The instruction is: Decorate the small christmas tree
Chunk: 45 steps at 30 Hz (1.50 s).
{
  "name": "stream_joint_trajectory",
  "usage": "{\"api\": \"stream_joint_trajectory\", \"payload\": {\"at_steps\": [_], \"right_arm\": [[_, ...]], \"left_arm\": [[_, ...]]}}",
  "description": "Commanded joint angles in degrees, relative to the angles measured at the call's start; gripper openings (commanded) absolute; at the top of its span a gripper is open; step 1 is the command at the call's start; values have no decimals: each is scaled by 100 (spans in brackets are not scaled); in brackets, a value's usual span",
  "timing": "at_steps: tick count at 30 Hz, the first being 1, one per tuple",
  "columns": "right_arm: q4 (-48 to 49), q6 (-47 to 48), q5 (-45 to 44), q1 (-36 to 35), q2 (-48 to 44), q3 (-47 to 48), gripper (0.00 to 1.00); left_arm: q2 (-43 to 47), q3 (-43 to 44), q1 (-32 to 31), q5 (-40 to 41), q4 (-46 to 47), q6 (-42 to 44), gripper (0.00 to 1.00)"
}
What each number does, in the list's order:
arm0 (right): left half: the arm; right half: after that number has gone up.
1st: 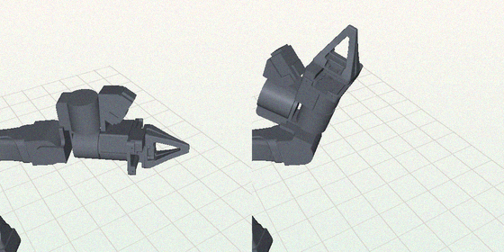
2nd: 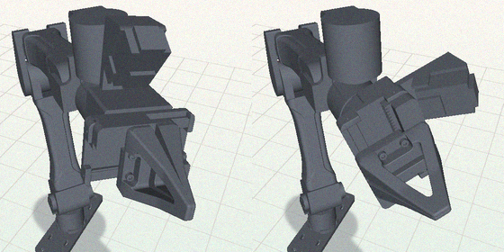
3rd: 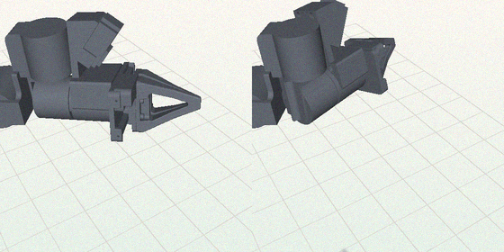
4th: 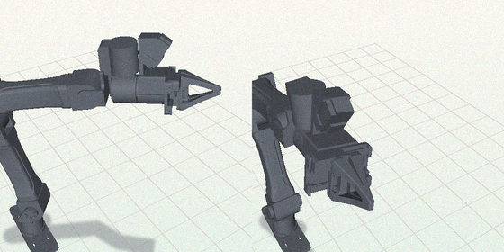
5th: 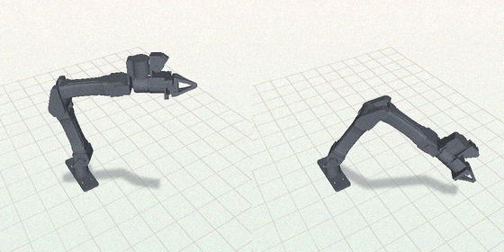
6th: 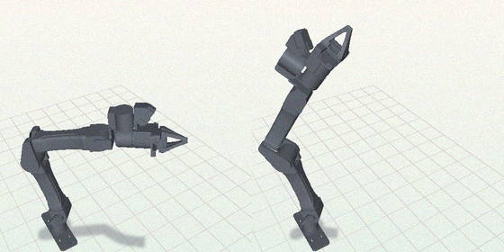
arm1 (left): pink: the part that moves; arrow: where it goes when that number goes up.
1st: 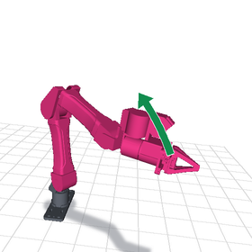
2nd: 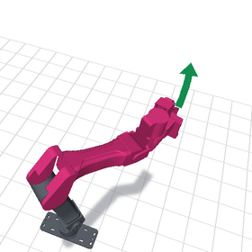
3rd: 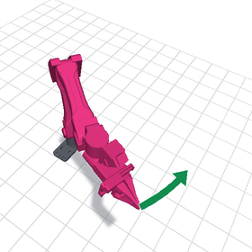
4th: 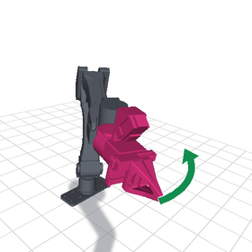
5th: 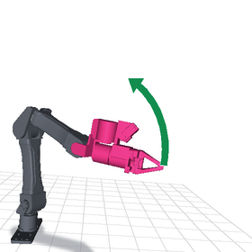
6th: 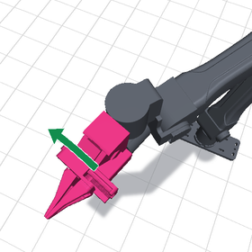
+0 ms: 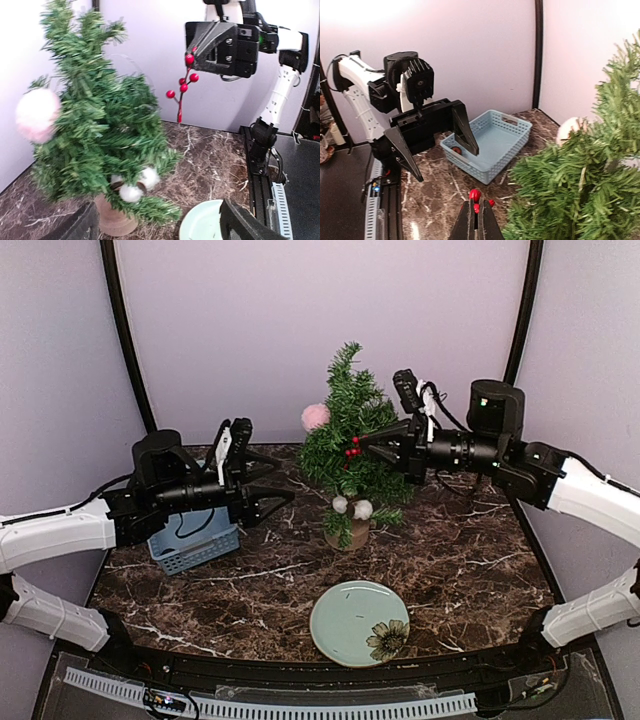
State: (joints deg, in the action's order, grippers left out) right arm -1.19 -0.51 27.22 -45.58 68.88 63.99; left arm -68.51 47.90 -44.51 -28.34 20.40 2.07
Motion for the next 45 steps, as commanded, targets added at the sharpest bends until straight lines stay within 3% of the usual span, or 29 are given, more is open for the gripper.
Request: {"api": "stream_joint_trajectory", "payload": {"at_steps": [1,17,22,45], "right_arm": [[-285,459,-1298,-130,228,540,0],[-1287,1264,-3930,-943,1347,1483,0],[-1374,1310,-4376,-1009,1535,1562,0],[-817,1511,-4147,-1125,1300,1270,0]], "left_arm": [[341,-301,287,280,587,-614,86],[524,-453,378,792,573,-618,87],[545,-482,388,823,565,-601,87],[462,-485,403,764,568,-558,87]]}}
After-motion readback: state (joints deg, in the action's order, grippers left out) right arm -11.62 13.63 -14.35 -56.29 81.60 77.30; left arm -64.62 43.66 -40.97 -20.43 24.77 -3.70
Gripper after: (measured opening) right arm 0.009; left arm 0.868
